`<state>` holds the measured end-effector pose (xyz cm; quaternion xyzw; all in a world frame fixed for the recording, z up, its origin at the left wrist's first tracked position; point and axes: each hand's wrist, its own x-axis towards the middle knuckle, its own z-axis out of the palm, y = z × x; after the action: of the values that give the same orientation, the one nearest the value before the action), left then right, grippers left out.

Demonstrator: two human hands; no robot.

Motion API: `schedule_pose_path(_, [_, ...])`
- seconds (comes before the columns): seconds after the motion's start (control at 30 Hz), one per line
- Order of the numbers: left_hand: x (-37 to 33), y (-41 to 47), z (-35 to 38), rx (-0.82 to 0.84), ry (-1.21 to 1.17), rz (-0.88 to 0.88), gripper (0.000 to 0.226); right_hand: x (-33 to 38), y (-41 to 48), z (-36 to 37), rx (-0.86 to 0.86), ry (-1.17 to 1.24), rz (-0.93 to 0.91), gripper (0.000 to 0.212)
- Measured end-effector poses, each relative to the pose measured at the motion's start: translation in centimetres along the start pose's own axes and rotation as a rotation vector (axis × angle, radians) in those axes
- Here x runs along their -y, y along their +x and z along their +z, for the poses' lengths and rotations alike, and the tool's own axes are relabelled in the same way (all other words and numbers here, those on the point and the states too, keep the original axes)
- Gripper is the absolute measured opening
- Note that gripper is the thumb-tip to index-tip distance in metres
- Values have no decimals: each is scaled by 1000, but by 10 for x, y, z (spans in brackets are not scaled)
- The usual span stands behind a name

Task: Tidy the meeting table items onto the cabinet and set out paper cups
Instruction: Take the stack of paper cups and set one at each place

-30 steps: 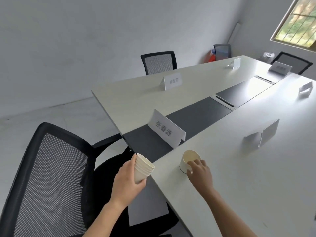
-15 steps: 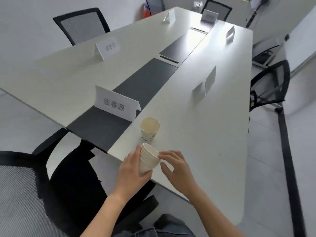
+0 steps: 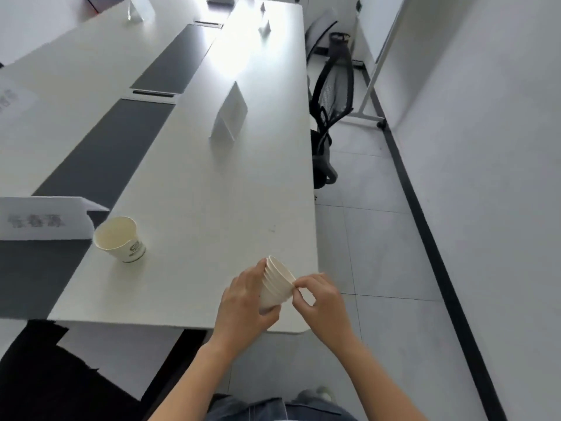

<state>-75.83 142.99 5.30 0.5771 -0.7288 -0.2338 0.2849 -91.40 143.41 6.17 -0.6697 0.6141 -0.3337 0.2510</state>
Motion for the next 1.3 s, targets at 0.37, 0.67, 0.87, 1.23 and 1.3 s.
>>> schedule_pose_path(0.37, [-140,21,140,189,-48,107,73,-131,-44,-141,-98,-27,190,34])
schedule_pose_path(0.67, [-176,25,200,371,43,255,75,-175,-72,-181,-242,298,569,39])
schedule_pose_path(0.87, [-191,71,229,431,26,291,76,-196,-42,-204,-234,470,649,24])
schedule_pose_path(1.23, [-232,236,282,492,-89,433,75,-250,90,-275,-471,563,708,31])
schedule_pose_path(1.3, [-231,267,286,449,-109,450,75,-255,120,-281,-483,546,681,35])
